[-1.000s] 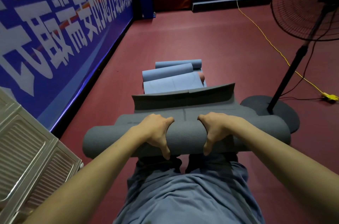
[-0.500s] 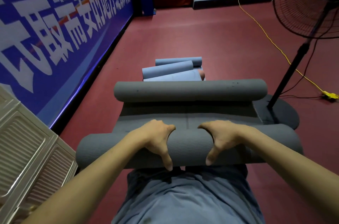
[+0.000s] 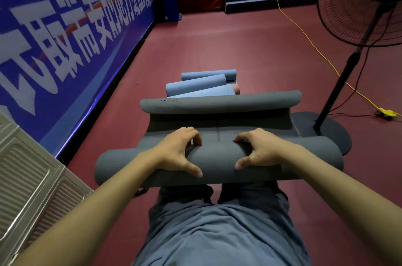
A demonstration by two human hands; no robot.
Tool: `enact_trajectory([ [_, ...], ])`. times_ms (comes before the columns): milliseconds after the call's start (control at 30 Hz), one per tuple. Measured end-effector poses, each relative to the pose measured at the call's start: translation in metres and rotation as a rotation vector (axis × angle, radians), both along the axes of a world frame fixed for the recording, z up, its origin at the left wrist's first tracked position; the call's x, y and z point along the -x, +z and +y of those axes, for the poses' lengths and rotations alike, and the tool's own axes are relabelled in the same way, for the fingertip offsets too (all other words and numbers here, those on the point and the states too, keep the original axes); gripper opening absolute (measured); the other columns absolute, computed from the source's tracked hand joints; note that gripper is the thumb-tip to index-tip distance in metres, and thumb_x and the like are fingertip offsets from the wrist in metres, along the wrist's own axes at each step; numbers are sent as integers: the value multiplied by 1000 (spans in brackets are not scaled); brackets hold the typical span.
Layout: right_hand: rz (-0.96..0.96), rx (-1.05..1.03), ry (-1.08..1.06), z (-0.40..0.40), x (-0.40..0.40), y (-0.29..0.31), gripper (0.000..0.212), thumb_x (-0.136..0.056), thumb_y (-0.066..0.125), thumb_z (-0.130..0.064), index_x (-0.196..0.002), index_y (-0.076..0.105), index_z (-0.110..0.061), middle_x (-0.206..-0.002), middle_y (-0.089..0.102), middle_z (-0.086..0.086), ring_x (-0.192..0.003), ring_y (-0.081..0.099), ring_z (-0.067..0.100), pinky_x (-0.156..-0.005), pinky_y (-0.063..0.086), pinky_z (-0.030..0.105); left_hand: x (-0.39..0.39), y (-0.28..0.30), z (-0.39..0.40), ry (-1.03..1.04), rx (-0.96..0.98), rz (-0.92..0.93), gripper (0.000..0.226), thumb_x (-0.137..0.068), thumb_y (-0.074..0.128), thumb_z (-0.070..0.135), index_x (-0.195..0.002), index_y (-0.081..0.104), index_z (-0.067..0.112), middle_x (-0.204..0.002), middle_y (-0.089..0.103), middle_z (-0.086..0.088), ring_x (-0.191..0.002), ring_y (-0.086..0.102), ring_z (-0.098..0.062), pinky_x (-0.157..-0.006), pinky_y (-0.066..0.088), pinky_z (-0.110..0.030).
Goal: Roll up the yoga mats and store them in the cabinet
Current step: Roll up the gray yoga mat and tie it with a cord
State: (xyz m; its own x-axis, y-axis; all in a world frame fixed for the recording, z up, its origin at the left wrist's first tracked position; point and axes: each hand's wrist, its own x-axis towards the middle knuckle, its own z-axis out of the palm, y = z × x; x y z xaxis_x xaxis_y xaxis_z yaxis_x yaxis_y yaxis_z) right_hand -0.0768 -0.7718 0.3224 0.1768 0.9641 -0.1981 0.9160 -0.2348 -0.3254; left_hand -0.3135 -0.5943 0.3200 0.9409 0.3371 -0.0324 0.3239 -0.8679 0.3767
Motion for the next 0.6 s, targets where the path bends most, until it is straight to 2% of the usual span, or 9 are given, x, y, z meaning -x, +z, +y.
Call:
enact_trajectory([
  [100, -58, 99, 4, 7, 3, 3, 103, -62, 66, -85, -145, 51, -26, -137, 62, 5, -121, 60, 30, -100, 51, 44, 1, 5, -3, 45, -89, 69, 82, -57, 80, 76, -123, 63, 29, -120, 62, 12, -110, 58, -12, -95, 50, -37],
  [167, -90, 158, 19, 10, 9, 4, 110, -55, 62, -93, -141, 50, -24, -137, 61, 1, -122, 59, 29, -102, 48, 46, -1, 7, -8, 32, -229, 156, 90, -63, 63, 82, -131, 61, 25, -131, 64, 6, -119, 60, -21, -97, 51, -40],
  [200, -120, 183, 32, 11, 12, 4, 115, -51, 63, -95, -139, 49, -22, -138, 59, -1, -124, 57, 28, -103, 46, 47, -2, 7, -12, 19, -291, 197, 90, -64, 62, 83, -131, 58, 23, -133, 64, 3, -120, 60, -25, -96, 51, -42],
  [267, -184, 215, 51, 16, 16, 2, 122, -43, 68, -95, -138, 45, -21, -141, 56, -2, -126, 55, 26, -107, 42, 49, -6, 2, -20, 20, -354, 285, 101, -60, 72, 82, -134, 50, 18, -137, 60, -2, -122, 58, -28, -100, 48, -42],
  [367, -218, 215, 49, 23, 16, -1, 122, -38, 80, -87, -136, 43, -24, -140, 54, -2, -125, 53, 25, -108, 40, 47, -13, -3, -26, 55, -399, 374, 123, -43, 83, 82, -136, 43, 13, -143, 54, -6, -131, 49, -28, -111, 40, -43],
  [500, -181, 121, 67, 26, 11, -6, 146, -37, 88, -77, -156, 16, -32, -153, 38, 1, -139, 37, 26, -116, 34, 46, -24, -8, -22, 81, -430, 396, 126, -35, 89, 78, -131, 42, 12, -135, 56, -7, -124, 50, -29, -106, 44, -41],
  [600, -176, 50, 53, 26, 8, -9, 141, -35, 87, -79, -151, 19, -34, -140, 45, -1, -128, 45, 23, -108, 42, 41, -27, -11, -17, 90, -420, 371, 122, -38, 89, 77, -132, 43, 14, -134, 56, -5, -121, 54, -27, -103, 45, -41],
])
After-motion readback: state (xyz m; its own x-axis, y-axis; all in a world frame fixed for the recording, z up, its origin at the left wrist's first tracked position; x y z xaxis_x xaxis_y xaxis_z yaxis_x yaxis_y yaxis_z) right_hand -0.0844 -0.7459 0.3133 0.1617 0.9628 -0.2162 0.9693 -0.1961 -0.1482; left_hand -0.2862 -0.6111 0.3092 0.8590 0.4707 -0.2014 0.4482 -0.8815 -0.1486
